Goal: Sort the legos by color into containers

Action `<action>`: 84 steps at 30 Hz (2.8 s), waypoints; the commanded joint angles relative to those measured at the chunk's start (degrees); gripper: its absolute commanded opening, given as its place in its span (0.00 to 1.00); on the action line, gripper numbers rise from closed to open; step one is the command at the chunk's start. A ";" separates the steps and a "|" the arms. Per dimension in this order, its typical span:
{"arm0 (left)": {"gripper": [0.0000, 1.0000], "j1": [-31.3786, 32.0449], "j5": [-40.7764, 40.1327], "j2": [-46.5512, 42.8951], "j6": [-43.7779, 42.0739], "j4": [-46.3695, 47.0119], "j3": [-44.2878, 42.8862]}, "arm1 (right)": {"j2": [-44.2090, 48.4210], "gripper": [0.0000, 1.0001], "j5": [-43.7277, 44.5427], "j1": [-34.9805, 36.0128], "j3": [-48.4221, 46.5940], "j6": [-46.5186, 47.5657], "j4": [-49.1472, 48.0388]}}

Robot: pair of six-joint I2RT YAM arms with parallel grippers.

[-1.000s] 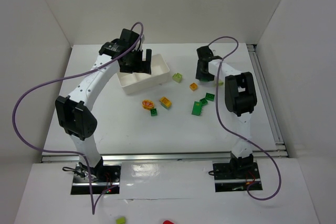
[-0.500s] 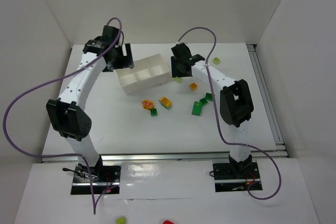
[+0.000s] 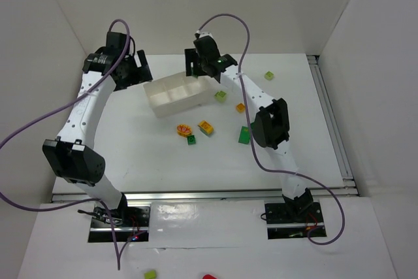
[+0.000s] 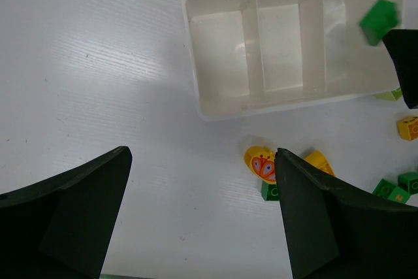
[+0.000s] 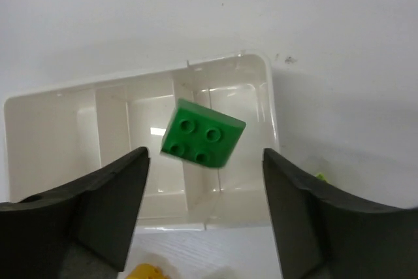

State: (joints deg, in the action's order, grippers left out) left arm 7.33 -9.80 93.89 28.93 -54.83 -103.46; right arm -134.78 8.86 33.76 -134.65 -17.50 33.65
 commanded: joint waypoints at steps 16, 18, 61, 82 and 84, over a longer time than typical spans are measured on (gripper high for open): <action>1.00 -0.83 -2.06 -0.90 -0.28 0.86 2.21 | 30.72 0.77 4.86 -6.24 48.69 -3.43 -8.88; 1.00 -0.30 -2.06 -0.28 -0.28 0.86 2.21 | 27.92 0.88 2.41 -6.86 48.69 0.25 -7.72; 1.00 0.23 0.56 -1.34 -2.29 -0.28 0.45 | 12.25 0.28 -13.60 -11.87 33.93 20.93 -14.84; 0.95 5.49 75.19 -0.63 -4.85 34.60 11.61 | 41.53 0.26 -70.29 -17.50 50.98 -2.19 -29.16; 0.93 5.50 77.90 -0.63 -3.45 38.45 12.31 | 40.91 0.26 -72.74 -16.98 50.45 -4.46 -31.44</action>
State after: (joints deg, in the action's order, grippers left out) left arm 12.62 59.05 92.95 23.20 -25.96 -91.74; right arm -94.35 -55.59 16.21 -83.64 -17.21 9.13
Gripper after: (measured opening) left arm 0.937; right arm 0.438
